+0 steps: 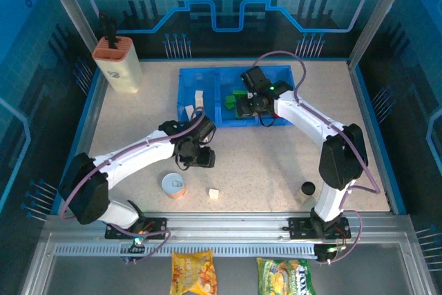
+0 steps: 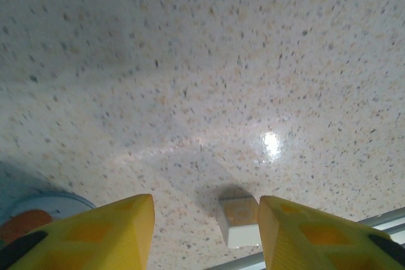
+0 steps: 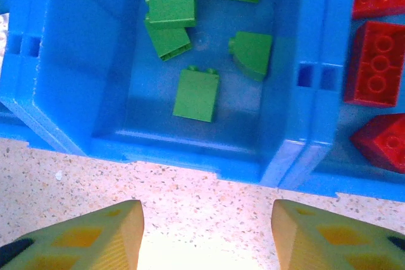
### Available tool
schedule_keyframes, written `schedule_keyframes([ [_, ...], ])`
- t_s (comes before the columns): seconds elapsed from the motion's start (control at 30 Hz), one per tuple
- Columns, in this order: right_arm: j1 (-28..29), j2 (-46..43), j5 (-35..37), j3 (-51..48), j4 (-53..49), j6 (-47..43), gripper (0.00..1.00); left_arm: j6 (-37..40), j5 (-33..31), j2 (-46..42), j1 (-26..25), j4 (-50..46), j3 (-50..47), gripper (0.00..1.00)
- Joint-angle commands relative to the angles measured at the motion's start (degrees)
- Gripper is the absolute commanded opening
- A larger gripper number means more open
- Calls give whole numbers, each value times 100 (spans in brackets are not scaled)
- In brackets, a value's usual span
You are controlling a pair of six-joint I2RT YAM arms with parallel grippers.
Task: Sort the legos into containers by color
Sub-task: Pick up the lego from the middle-left of the table.
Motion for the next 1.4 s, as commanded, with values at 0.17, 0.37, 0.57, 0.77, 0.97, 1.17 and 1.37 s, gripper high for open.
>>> schedule_keyframes([
  [0.17,-132,-370,105,-158,-210,-185,57,-1362,-588,-8,-942,-78,-324,51],
  [0.37,-138,-459,129,-210,-223,-227,57,-1781,-602,327,-1386,-106,-288,55],
  [0.57,-137,-512,168,-131,-317,-311,57,-1885,-573,797,-1706,-212,-166,58],
  [0.77,-134,-632,259,-161,-357,-323,57,-1921,-366,1091,-1836,51,-252,58],
  [0.97,-123,-722,296,-231,-389,-309,57,-1806,-298,1363,-1887,96,-143,54],
  [1.17,-121,-784,315,-269,-401,-301,57,-1782,-302,1402,-1884,121,-152,48],
  [1.37,-119,-802,297,-254,-393,-292,56,-1784,-312,1374,-1893,113,-157,41],
])
